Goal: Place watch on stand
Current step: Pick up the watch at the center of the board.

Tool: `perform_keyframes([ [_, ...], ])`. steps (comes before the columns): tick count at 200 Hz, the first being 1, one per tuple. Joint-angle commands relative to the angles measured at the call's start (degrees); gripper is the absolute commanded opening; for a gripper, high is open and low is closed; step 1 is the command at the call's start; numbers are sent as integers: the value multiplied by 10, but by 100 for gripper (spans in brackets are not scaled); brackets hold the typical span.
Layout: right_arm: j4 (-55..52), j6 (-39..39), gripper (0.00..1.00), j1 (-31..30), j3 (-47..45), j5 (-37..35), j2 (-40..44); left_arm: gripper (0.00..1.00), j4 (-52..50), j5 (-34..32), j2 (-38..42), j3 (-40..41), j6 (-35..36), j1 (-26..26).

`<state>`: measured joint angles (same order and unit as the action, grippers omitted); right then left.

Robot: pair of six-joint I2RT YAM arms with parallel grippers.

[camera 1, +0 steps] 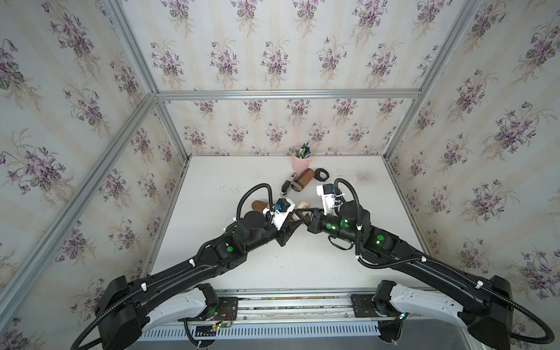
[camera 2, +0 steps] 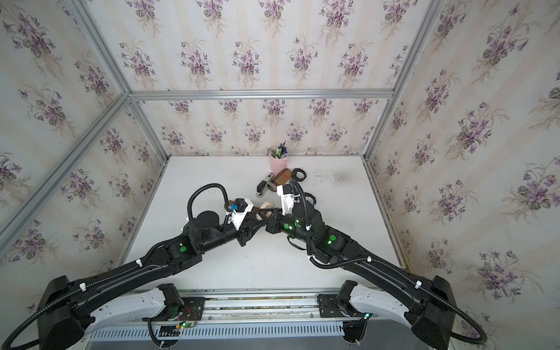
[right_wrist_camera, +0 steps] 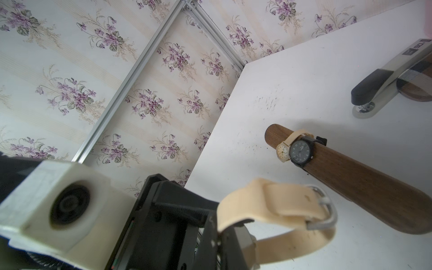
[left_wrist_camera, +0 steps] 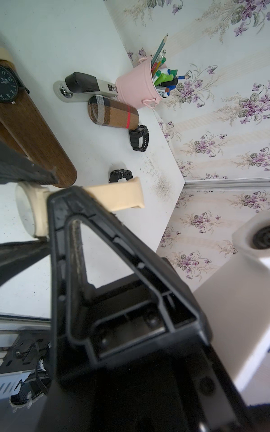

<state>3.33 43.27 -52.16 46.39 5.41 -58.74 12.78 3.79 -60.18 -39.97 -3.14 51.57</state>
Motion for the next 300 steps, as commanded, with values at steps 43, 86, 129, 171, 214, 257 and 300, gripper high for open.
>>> perform_keyframes([
  [43,19,4,0,-2,2,3,2,52,9,-2,-4,-5,-2,0],
  [86,21,3,0,-7,3,-1,-3,47,6,-8,-3,-6,-4,0],
  [129,20,2,0,-16,3,-7,-9,45,2,-16,-2,-8,-5,0],
  [171,19,3,0,-18,5,-16,-6,39,-2,-14,-5,-10,-5,0],
  [214,6,4,0,-18,5,-34,-3,32,-5,-13,-5,-10,-4,0],
  [257,1,3,0,-18,7,-43,-5,30,-15,-10,-8,-16,-4,0],
  [300,-15,-14,3,-18,10,-51,-6,32,-17,-36,0,-4,-11,-2],
])
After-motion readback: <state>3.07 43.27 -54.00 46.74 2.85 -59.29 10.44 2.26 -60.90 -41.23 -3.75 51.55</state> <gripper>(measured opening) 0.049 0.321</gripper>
